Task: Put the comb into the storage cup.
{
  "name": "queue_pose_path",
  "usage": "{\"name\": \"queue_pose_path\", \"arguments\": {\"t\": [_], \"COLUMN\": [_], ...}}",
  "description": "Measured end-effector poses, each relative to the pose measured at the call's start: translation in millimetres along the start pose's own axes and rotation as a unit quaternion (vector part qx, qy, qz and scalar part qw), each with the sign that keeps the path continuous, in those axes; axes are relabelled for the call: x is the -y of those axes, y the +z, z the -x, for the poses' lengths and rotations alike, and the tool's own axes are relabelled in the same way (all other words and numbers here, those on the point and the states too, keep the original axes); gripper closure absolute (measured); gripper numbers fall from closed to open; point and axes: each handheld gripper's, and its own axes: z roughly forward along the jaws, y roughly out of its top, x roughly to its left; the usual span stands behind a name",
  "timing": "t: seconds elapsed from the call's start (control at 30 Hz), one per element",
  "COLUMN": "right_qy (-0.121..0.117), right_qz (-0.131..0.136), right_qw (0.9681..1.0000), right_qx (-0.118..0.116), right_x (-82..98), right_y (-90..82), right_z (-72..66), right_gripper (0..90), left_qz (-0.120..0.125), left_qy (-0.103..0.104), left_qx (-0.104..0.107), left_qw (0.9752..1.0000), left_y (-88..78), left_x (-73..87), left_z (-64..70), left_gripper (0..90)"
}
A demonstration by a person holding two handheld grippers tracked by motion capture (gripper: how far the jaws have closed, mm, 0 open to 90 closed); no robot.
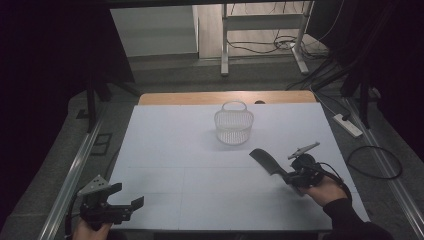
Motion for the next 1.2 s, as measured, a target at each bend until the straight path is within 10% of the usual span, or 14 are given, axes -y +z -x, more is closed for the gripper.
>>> {"name": "queue_pose_path", "arguments": {"t": [0.57, 1.2], "right_qy": [0.013, 0.015], "right_qz": [0.012, -0.007], "right_qw": [0.9991, 0.9991], "right_qx": [0.039, 0.040], "right_x": [-3.9, 0.4], "right_y": [-3.2, 14.3], "right_z": [12.7, 18.7], "right_gripper": [4.0, 0.0], "left_qz": [0.000, 0.000], "left_qy": [-0.001, -0.001], "left_qx": [0.000, 0.000], "left_qw": [1.0000, 1.0000], "left_y": [0.1, 0.1], "left_x": [0.0, 0.0], "left_z": [-0.1, -0.2], "left_gripper": [2.0, 2.0]}}
